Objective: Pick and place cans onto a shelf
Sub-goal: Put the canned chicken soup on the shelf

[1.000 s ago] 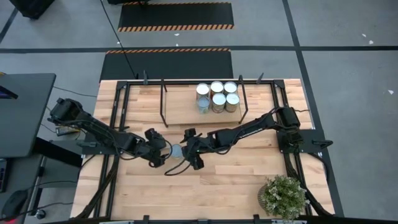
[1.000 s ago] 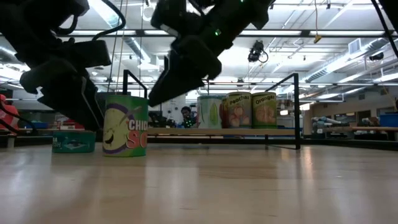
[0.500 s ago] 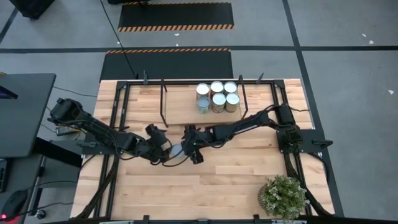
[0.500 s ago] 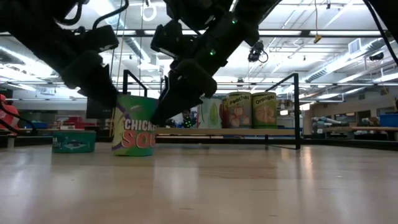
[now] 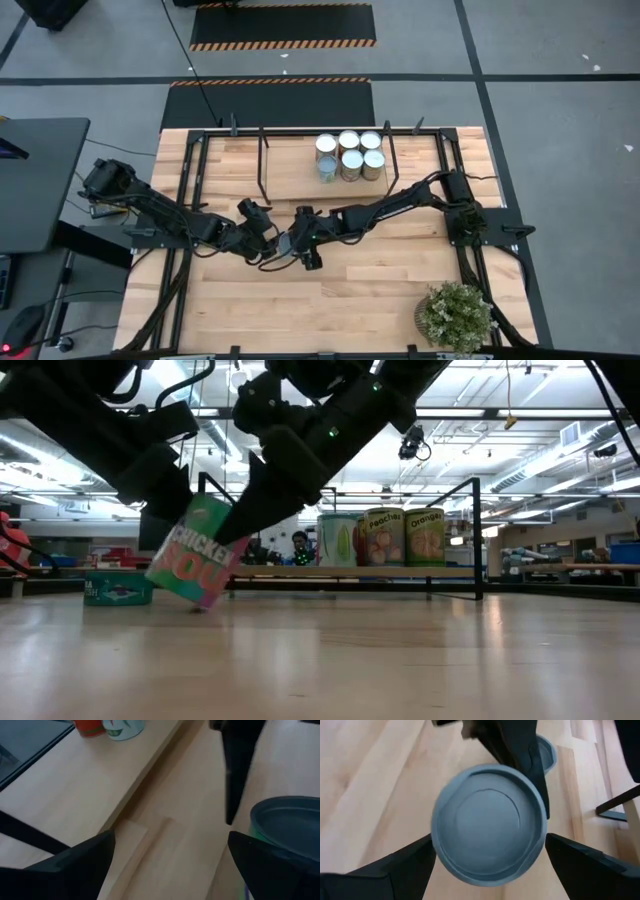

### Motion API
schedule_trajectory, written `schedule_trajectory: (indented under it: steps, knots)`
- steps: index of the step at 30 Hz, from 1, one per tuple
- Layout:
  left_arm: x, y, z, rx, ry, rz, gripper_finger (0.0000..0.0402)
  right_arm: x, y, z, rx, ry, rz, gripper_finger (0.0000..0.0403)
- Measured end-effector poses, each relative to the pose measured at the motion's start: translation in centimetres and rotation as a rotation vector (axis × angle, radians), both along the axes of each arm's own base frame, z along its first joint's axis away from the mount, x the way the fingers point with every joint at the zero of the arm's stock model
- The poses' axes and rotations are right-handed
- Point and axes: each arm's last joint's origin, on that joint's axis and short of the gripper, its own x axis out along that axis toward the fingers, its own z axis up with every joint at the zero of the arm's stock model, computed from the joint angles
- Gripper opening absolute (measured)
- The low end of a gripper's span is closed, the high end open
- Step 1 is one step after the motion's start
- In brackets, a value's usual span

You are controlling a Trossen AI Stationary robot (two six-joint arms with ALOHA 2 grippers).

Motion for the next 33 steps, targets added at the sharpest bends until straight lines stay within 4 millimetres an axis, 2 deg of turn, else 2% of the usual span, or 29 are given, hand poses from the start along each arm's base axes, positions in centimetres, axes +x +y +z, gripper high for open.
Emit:
schedule_trajectory:
  steps: [7,20,29,33]
  knots:
    - [-0.2,-0.3,-0.1,-0.021,-0.007,0.004,0.0396,0.2,0.1,-0.1,0.074,-0.014,-0.045,0.0377]
    - [-0.1,-0.4,0.0,-0.021,-0.008,-0.016,0.0396,0.1,1.1,0.0,0.009,-0.023,0.010,0.0370]
    - [-0.2,-0.8,0.1,-0.012,-0.017,-0.020,0.0396,0.0,1.1,0.0,0.011,-0.019,0.022,0.0315]
    - [-0.2,-0.8,0.0,-0.012,-0.017,-0.020,0.0396,0.0,1.1,0.0,0.006,-0.016,0.026,0.0309]
